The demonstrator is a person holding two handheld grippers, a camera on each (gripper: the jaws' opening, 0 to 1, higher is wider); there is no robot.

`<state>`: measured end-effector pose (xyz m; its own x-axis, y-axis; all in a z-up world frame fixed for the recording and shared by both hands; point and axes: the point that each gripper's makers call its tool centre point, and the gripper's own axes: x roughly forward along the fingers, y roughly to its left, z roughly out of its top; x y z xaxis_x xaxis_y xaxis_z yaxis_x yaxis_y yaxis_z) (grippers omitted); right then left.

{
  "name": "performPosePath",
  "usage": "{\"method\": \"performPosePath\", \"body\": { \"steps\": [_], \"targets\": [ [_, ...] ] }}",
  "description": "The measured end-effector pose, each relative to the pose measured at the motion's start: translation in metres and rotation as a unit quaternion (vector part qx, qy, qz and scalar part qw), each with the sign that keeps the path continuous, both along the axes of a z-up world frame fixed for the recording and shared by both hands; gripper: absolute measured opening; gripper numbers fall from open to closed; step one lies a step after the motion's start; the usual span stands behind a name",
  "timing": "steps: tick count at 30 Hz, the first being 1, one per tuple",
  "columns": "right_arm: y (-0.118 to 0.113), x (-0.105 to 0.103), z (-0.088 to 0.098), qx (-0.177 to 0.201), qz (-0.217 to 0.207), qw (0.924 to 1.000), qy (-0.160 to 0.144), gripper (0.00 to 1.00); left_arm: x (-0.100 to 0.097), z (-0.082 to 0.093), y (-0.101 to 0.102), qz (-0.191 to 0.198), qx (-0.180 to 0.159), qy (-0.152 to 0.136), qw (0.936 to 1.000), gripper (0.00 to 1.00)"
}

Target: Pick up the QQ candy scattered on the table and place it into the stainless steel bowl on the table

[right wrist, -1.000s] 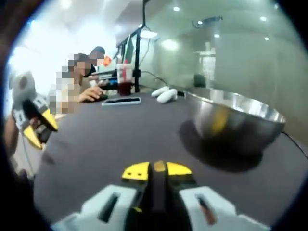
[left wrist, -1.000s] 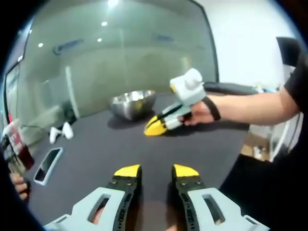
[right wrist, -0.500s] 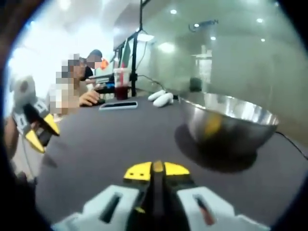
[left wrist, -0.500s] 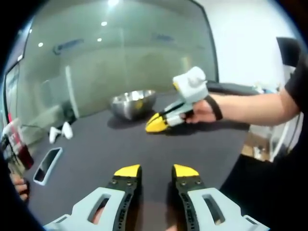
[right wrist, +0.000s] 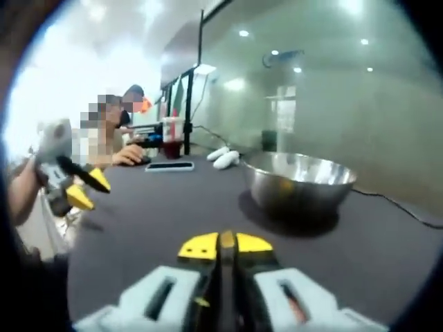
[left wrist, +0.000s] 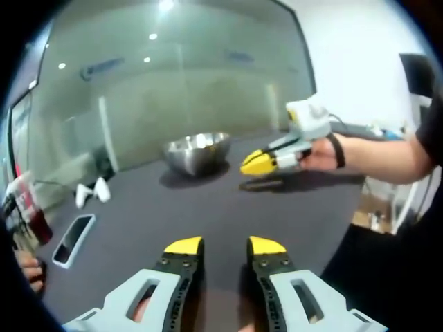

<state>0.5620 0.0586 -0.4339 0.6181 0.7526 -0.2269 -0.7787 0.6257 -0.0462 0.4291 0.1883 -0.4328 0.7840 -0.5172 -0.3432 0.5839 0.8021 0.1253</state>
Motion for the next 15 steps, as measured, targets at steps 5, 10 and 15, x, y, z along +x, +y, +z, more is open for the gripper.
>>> {"method": "performPosePath", "body": {
  "steps": [5,10,15],
  "targets": [
    [-0.015,-0.002,0.002,0.003,-0.013,0.9999,-0.004,0.08,-0.001,0.003,-0.005,-0.005,0.0,-0.004,1.0,0.27],
    [-0.019,0.002,0.015,0.011,-0.022,0.9996,-0.014,0.08,-0.001,0.005,-0.011,-0.009,0.0,-0.006,0.9999,0.27],
    [-0.012,0.011,0.029,0.011,-0.024,0.9992,-0.029,0.09,-0.001,0.007,-0.014,-0.012,0.0,-0.007,0.9999,0.27]
  ]
}}
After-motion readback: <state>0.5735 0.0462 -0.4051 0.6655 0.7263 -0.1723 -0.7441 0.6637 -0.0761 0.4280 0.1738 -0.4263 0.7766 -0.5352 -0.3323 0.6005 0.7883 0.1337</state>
